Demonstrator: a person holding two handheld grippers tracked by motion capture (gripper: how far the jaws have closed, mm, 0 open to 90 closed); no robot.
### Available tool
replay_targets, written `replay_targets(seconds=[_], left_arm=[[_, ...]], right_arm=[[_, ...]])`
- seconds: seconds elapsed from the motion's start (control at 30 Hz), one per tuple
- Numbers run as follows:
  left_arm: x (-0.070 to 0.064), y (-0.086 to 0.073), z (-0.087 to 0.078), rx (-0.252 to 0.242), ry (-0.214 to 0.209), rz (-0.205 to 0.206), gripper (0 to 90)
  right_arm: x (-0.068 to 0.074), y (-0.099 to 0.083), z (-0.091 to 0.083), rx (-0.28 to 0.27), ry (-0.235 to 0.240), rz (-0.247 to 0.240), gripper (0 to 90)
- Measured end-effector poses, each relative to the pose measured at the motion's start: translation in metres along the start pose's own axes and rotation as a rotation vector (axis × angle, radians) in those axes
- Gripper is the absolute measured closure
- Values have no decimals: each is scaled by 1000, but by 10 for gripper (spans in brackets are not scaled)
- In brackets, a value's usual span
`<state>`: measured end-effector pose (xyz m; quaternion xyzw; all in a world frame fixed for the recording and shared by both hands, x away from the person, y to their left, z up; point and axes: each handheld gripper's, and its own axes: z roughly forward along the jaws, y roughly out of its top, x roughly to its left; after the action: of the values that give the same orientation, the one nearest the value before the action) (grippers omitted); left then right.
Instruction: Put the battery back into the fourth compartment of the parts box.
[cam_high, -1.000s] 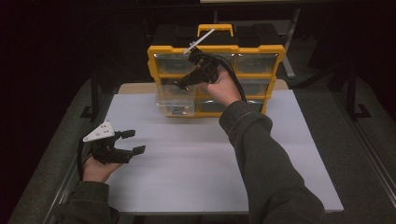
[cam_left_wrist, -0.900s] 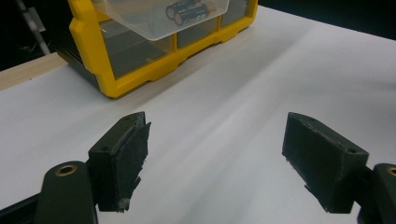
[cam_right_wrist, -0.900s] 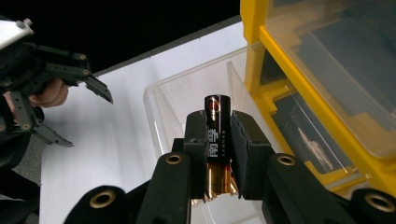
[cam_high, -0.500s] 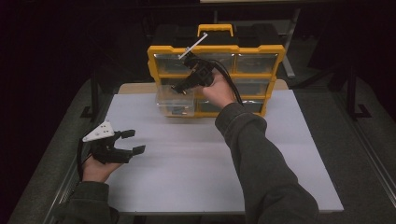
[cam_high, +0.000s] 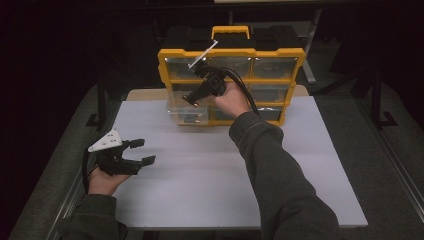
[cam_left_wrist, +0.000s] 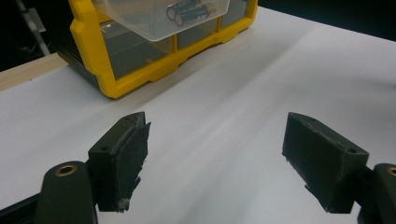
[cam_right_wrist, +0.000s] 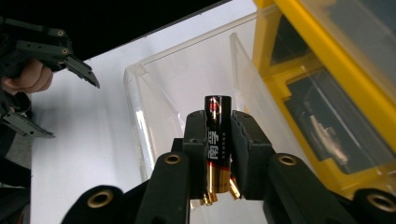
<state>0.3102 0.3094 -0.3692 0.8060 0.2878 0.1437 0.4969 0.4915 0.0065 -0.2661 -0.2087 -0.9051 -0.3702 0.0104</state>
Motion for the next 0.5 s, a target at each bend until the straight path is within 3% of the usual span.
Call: replay_targets(seconds=[0.07, 0.5], left_arm=[[0, 0, 0, -1, 0, -3, 216], [1, 0, 0, 7, -1, -2, 216]], right_arm=[[1, -1, 0, 5, 13, 17, 738], [3, -3, -8, -28, 16, 11, 737]])
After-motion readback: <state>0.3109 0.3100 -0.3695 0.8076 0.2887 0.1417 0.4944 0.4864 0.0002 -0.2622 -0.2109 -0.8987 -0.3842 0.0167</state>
